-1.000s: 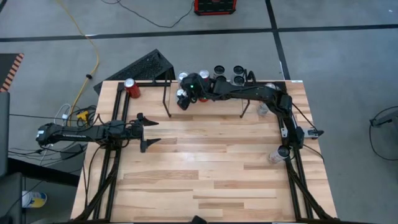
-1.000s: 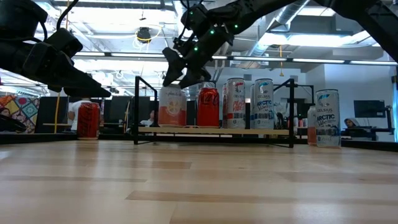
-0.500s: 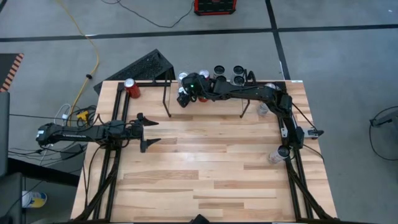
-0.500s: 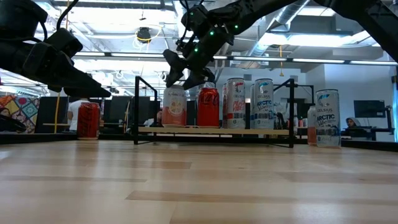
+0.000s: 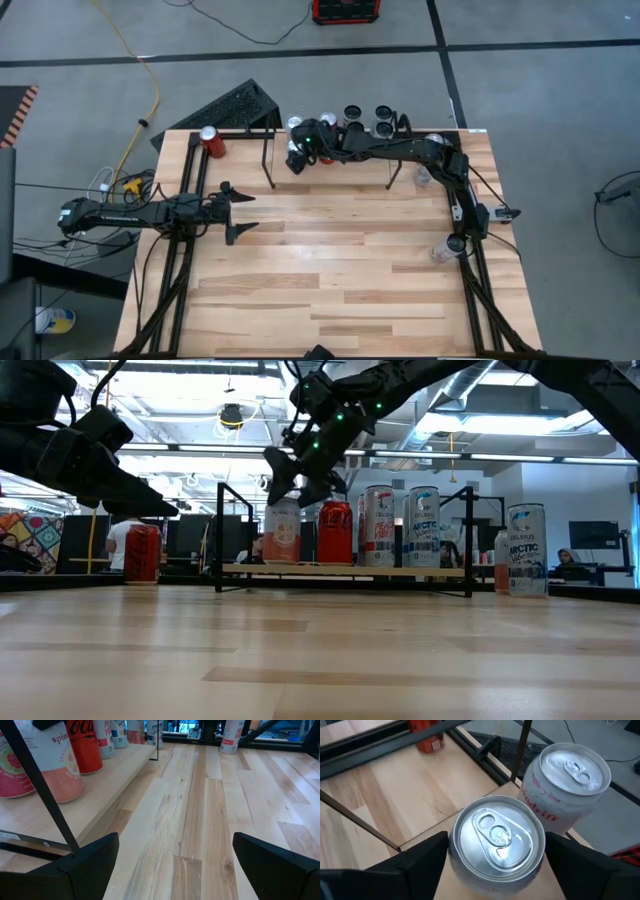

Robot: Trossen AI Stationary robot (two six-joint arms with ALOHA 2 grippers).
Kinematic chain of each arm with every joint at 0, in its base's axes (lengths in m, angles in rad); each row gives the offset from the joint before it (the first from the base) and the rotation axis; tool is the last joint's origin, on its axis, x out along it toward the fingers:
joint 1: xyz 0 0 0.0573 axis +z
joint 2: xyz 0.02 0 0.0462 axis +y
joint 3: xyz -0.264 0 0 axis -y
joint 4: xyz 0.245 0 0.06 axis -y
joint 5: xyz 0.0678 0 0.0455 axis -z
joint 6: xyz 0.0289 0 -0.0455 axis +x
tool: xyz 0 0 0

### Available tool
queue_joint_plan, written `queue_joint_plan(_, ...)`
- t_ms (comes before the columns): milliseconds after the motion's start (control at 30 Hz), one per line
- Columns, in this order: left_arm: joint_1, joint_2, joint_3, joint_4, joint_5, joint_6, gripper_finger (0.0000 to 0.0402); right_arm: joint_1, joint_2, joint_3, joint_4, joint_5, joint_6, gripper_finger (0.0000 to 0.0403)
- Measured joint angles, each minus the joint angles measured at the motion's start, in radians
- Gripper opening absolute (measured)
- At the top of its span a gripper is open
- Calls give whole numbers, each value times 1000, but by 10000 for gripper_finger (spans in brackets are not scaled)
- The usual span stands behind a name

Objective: Place canned beverage on shelf
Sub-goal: Put the bottom orange white soda can on the shelf aligned with the pink white soda can

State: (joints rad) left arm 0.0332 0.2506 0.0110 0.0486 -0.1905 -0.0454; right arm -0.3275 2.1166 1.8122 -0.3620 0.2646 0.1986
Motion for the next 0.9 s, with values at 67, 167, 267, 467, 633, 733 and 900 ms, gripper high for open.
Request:
queue_joint_plan(67,0,0,0,0,0,0,377,0,0,-1,1,0,0,359)
queue_joint_plan(167,0,0,0,0,0,0,377,0,-4,-2,10,0,-10,362)
queue_joint_plan(267,0,0,0,0,0,0,377,0,-19,-2,35,-5,-24,362)
queue_joint_plan(467,0,0,0,0,0,0,377,5,-50,-1,50,-6,-75,361)
queue_joint_plan(633,0,0,0,0,0,0,377,19,-107,1,-51,-76,-153,351)
queue_joint_plan(733,0,0,0,0,0,0,377,45,-133,2,-148,-75,-206,324)
queue_joint_plan(900,0,0,0,0,0,0,377,85,-133,0,-192,-61,-286,244)
